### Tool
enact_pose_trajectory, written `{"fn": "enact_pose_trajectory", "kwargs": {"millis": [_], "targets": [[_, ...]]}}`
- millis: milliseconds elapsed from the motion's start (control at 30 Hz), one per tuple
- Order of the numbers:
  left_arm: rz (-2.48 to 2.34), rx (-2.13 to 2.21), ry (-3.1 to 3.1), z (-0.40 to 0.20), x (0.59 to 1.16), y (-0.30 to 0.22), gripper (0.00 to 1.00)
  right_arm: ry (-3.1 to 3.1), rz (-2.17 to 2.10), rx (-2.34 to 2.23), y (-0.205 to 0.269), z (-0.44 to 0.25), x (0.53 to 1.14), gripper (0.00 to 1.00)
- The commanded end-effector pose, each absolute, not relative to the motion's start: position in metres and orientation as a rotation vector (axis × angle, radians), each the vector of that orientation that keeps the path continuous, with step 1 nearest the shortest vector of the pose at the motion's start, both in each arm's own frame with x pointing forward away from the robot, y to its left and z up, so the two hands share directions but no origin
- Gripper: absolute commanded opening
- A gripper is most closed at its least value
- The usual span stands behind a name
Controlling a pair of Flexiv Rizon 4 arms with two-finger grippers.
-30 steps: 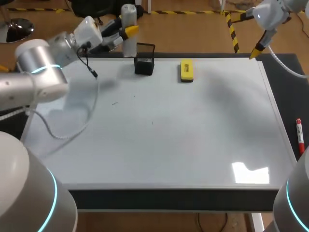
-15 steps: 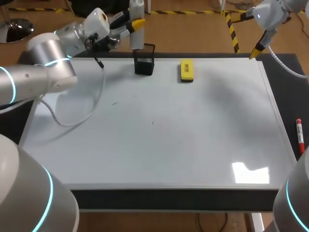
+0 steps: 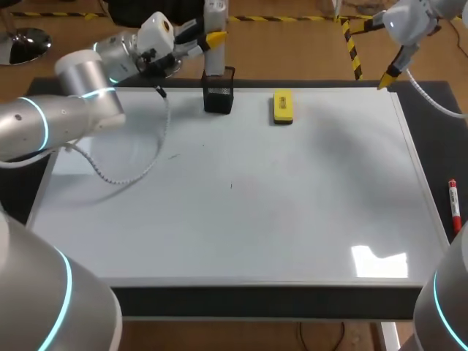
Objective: Pick up the inspection probe, press it on each red-marked spot on the whiteboard one by one, put down the probe, pick up the eraser, and wipe off all the red marks.
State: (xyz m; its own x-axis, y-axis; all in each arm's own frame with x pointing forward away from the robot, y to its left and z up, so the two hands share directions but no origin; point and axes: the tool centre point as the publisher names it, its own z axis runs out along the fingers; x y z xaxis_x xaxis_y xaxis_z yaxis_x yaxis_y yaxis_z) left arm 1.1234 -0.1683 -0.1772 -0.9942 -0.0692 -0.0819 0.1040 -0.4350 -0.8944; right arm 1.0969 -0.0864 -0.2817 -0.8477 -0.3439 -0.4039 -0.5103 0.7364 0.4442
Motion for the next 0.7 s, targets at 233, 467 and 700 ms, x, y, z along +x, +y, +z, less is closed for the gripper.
{"fn": "enact_pose_trajectory", "kwargs": {"millis": [233, 467, 700], "targets": [[-2.675, 0.268, 1.641, -0.196, 1.13, -0.171, 0.0, 2.649, 0.799, -0.672, -0.087, -0.281, 1.098, 1.0], [-2.685, 0.241, 1.649, -0.207, 1.128, -0.171, 0.0, 2.649, 0.799, -0.672, -0.087, -0.281, 1.098, 1.0], [-2.694, 0.224, 1.661, -0.216, 1.126, -0.173, 0.0, 2.649, 0.799, -0.672, -0.087, -0.281, 1.098, 1.0]]}}
